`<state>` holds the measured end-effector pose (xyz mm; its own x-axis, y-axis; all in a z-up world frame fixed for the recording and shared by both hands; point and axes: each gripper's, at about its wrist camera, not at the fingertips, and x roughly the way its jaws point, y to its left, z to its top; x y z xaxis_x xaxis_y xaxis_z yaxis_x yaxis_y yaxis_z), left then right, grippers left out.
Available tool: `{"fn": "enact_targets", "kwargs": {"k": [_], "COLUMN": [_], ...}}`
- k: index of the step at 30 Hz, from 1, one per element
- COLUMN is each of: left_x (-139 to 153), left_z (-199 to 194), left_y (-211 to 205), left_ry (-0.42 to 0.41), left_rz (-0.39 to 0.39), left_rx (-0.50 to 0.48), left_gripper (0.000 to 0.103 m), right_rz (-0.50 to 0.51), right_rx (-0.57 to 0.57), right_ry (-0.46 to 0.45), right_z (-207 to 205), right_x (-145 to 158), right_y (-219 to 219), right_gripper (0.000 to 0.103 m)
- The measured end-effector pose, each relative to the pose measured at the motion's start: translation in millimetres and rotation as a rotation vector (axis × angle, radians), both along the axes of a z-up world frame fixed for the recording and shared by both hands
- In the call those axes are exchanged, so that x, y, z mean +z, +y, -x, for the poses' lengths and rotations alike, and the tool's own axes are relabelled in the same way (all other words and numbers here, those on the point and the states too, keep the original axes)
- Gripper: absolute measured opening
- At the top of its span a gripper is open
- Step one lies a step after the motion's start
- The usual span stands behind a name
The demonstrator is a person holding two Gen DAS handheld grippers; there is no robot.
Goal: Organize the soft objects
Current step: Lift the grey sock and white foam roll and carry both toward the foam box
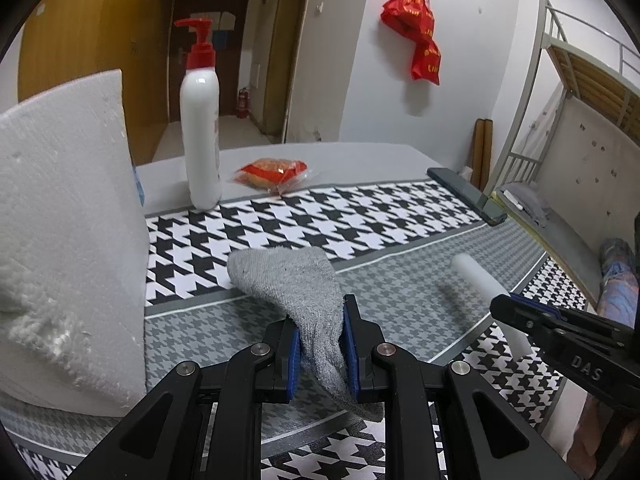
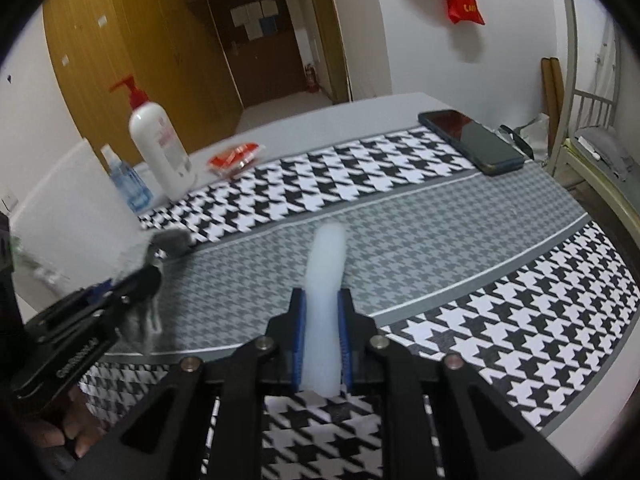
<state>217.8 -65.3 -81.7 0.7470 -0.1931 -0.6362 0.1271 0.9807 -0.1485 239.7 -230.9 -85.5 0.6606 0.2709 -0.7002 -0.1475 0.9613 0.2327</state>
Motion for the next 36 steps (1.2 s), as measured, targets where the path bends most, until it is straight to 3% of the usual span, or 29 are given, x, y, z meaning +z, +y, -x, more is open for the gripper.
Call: {"fn": "enact_targets", "kwargs": {"k": [14, 36], "left_x": [27, 72], "left_z": [24, 64], "left_y": [-20, -17], "left_ry": [-0.116, -0.268], "left_rz": [-0.035, -0.102], "left_rx": [-0.095, -0.087], "left_gripper": [0.020, 0.020], "right_rz": [-0.058, -0.071], "right_rx": [0.016, 0.031], "right_ry": [-0.083, -0.202], "right_z": [29, 52], "right_x": [26, 59], "right_y": [-2, -12], "right_gripper": [0.019, 0.019]}}
